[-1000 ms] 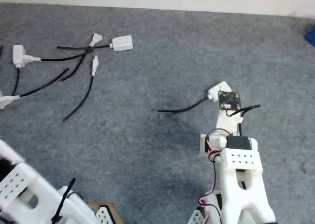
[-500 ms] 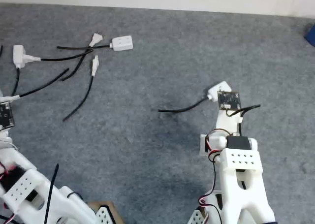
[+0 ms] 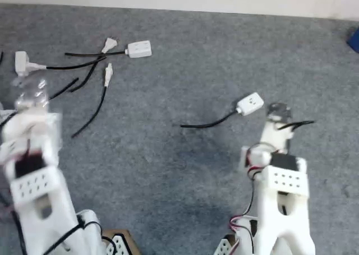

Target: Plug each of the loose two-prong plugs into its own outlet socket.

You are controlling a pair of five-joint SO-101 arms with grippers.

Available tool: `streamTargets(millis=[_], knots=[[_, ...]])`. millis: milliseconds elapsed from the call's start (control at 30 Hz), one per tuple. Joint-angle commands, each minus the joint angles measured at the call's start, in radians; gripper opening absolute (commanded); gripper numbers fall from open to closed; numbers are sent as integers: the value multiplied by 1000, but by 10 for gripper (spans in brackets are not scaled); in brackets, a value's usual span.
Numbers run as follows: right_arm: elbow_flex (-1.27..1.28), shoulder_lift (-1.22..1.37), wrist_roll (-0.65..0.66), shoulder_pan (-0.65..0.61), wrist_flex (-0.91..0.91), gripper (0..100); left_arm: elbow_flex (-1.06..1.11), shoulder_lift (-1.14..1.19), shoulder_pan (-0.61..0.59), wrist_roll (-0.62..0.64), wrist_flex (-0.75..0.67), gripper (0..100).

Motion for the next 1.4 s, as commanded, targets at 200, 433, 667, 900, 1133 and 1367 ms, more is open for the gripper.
streamTargets(millis=[200,433,667,900,1133,1367], knots=[[-426,-8,0,25,292,358,-748,639,372,97,482,231],[-151,-8,-8,2,33,358,-1409,1317,354,107,517,231],[-42,-8,-58,99,-99,358,-2307,1876,392,89,838,232],[-41,-8,-72,114,-99,358,-2732,2150,443,8,967,232],[-39,-8,-74,114,-101,358,-2684,2153,369,6,948,232],[-44,-8,-78,120,-102,358,-2684,2140,407,-20,996,232]])
